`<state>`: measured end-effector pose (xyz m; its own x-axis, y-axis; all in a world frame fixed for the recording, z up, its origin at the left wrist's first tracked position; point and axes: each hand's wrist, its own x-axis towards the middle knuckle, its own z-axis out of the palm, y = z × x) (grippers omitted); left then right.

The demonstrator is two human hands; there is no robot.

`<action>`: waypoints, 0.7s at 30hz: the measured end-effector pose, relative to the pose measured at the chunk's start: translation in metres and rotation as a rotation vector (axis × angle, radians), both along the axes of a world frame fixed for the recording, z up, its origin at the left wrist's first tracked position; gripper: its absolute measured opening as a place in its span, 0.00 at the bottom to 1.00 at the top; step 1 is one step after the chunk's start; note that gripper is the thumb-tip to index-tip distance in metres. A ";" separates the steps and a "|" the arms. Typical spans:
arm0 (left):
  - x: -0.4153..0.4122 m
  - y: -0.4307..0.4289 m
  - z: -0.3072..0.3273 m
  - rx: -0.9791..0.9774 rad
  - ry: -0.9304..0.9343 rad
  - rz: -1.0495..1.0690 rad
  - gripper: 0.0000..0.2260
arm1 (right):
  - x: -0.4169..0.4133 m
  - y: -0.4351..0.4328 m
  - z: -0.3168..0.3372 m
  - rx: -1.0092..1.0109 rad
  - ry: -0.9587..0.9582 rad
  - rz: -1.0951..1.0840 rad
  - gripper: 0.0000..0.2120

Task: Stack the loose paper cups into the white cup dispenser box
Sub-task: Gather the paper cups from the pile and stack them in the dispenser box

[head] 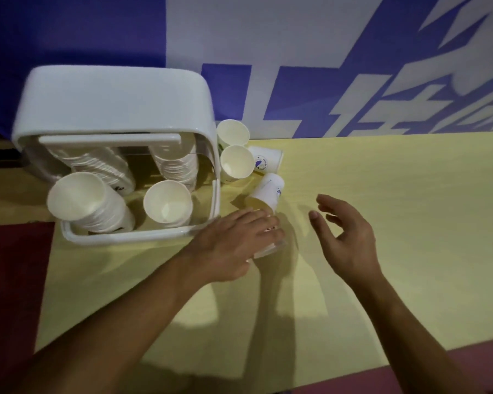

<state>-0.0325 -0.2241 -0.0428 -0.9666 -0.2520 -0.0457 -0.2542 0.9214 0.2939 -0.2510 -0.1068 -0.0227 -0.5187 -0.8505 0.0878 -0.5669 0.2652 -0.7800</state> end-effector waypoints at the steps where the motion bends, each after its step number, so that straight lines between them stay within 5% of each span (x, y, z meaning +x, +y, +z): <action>1: -0.009 -0.004 -0.003 -0.057 -0.049 -0.040 0.39 | -0.006 0.005 -0.001 0.004 -0.007 -0.004 0.20; 6: -0.041 -0.004 -0.014 -0.171 -0.305 -0.099 0.36 | -0.030 0.024 -0.009 0.058 -0.037 -0.006 0.21; 15: -0.057 0.010 -0.020 -0.282 -0.397 -0.084 0.33 | -0.049 0.041 -0.016 0.138 -0.081 0.008 0.21; 21: -0.050 0.007 -0.009 -0.159 0.021 -0.023 0.32 | -0.053 0.021 -0.023 0.059 -0.057 0.066 0.20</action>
<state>-0.0827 -0.2175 -0.0522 -0.9726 -0.2321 0.0129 -0.2276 0.9623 0.1486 -0.3043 -0.0857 -0.0452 -0.4637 -0.8860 0.0087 -0.5395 0.2745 -0.7960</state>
